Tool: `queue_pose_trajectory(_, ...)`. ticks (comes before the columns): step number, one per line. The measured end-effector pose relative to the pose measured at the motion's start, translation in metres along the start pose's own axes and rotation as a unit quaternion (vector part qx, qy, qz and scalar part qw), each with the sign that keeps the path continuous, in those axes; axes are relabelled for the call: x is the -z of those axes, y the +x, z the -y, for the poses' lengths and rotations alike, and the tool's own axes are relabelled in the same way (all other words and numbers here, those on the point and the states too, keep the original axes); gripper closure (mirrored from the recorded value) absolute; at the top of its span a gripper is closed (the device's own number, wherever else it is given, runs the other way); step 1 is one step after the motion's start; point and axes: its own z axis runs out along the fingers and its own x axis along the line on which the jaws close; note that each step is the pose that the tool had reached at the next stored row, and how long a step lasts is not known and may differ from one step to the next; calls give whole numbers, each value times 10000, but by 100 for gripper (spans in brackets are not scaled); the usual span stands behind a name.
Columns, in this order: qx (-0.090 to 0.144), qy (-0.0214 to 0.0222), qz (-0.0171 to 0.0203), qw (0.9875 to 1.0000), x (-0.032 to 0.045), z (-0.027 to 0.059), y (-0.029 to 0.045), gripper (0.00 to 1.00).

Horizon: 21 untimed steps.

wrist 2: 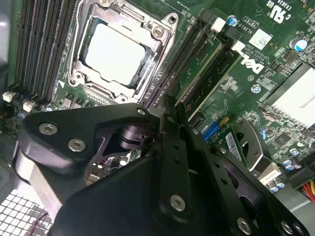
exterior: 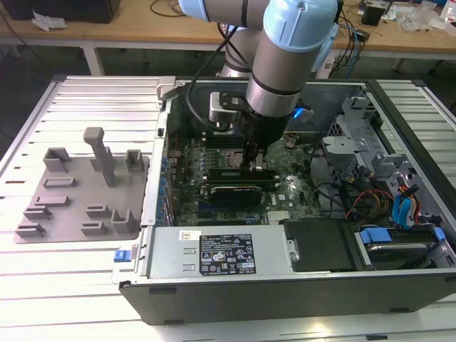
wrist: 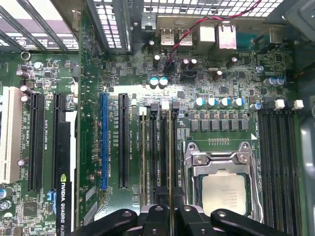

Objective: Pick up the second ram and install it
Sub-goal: 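Insert the second ram into the second slot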

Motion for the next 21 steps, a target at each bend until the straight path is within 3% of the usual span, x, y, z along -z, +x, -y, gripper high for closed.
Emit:
queue_pose_trajectory(4, 68, -4, -19, 10000, -3, 0, 1, 89)
queue_pose_trajectory(14, 77, -4, -18, 10000, -84, 8, 3, 88)
queue_pose_trajectory(15, 77, -5, -19, 10000, -59, 6, 2, 81)
queue_pose_trajectory(16, 77, -4, -25, 10000, 49, -5, -7, 81)
queue_pose_trajectory(18, 74, -3, -46, 10000, 139, -15, -19, 81)
queue_pose_trajectory(20, 65, -3, -143, 9999, 297, -31, -60, 83)
queue_pose_trajectory(21, 58, -2, -216, 9998, 392, -40, -88, 92)
